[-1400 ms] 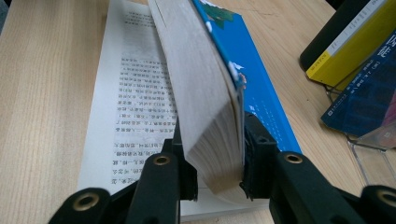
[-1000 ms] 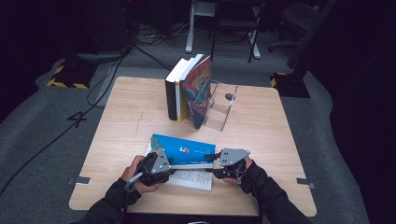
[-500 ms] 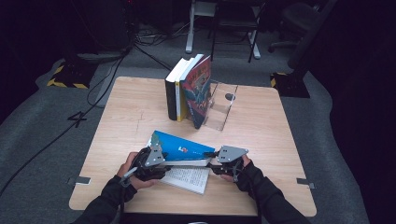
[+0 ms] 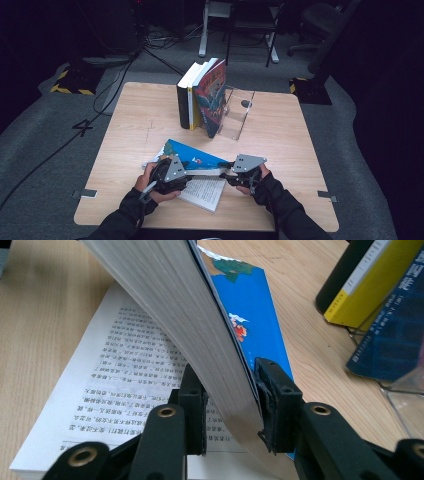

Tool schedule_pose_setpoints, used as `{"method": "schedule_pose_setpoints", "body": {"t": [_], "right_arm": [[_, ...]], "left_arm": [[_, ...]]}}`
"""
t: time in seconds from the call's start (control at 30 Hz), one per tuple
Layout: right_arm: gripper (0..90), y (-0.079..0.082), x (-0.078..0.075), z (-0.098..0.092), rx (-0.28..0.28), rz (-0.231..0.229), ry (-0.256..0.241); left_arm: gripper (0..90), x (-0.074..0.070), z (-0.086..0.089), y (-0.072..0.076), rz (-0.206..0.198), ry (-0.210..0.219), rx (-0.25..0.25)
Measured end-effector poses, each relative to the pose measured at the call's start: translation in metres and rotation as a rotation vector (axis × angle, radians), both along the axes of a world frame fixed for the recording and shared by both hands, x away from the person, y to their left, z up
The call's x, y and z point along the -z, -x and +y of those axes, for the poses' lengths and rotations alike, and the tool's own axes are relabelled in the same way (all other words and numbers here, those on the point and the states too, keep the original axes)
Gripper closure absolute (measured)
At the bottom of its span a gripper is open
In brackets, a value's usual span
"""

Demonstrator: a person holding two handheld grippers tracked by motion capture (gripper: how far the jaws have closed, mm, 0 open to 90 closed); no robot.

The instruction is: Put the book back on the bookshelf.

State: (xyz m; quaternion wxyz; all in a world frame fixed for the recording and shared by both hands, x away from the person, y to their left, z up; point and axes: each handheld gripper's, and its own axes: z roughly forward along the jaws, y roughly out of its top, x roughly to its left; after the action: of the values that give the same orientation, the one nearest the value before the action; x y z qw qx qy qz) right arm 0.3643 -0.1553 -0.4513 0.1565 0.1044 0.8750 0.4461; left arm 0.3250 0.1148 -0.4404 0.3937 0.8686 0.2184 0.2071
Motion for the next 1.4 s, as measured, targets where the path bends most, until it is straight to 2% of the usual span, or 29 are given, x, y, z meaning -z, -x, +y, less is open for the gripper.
{"method": "schedule_pose_setpoints", "body": {"t": [0.23, 0.3, 0.4, 0.57, 0.63, 0.7, 0.87, 0.97, 1.07, 1.13, 1.23, 1.33, 1.4], "right_arm": [[67.6, -0.004, -0.001, -0.01, 0.02, 0.015, 0.013], [67.4, -0.005, 0.0, -0.012, 0.022, 0.014, 0.019], [65.1, -0.008, 0.001, -0.016, 0.035, 0.024, 0.017], [49.5, -0.013, 0.001, -0.024, 0.078, 0.04, -0.02], [42.2, -0.016, -0.001, -0.031, 0.104, 0.048, -0.04], [41.2, -0.021, -0.004, -0.045, 0.119, 0.077, -0.092], [39.9, -0.031, -0.002, -0.07, 0.198, 0.116, -0.13], [40.6, -0.037, 0.005, -0.081, 0.249, 0.118, -0.105], [40.5, -0.042, 0.013, -0.086, 0.261, 0.164, -0.113], [40.5, -0.042, 0.018, -0.083, 0.259, 0.163, -0.093], [40.5, -0.041, 0.024, -0.075, 0.247, 0.15, -0.035], [40.3, -0.042, 0.03, -0.072, 0.242, 0.165, -0.022], [39.7, -0.043, 0.035, -0.07, 0.236, 0.182, -0.034]], "left_arm": [[55.9, -0.001, -0.019, -0.006, 0.023, 0.007, -0.009], [57.7, -0.001, -0.024, -0.007, 0.015, -0.002, 0.0], [61.8, 0.002, -0.027, -0.009, 0.033, 0.013, 0.01], [68.1, 0.008, -0.028, -0.013, 0.049, 0.036, 0.022], [69.6, 0.009, -0.027, -0.014, 0.052, 0.055, 0.023], [70.3, 0.009, -0.025, -0.014, 0.046, 0.069, 0.027], [71.2, 0.007, -0.018, -0.016, 0.049, 0.141, 0.015], [71.8, 0.004, -0.009, -0.019, 0.064, 0.203, 0.013], [72.2, 0.001, -0.001, -0.021, 0.074, 0.253, 0.014], [72.3, -0.001, 0.002, -0.022, 0.079, 0.272, 0.013], [72.3, -0.002, 0.007, -0.023, 0.087, 0.299, 0.016], [72.3, -0.004, 0.011, -0.023, 0.094, 0.324, 0.014], [72.3, -0.005, 0.013, -0.023, 0.094, 0.335, 0.014]]}}
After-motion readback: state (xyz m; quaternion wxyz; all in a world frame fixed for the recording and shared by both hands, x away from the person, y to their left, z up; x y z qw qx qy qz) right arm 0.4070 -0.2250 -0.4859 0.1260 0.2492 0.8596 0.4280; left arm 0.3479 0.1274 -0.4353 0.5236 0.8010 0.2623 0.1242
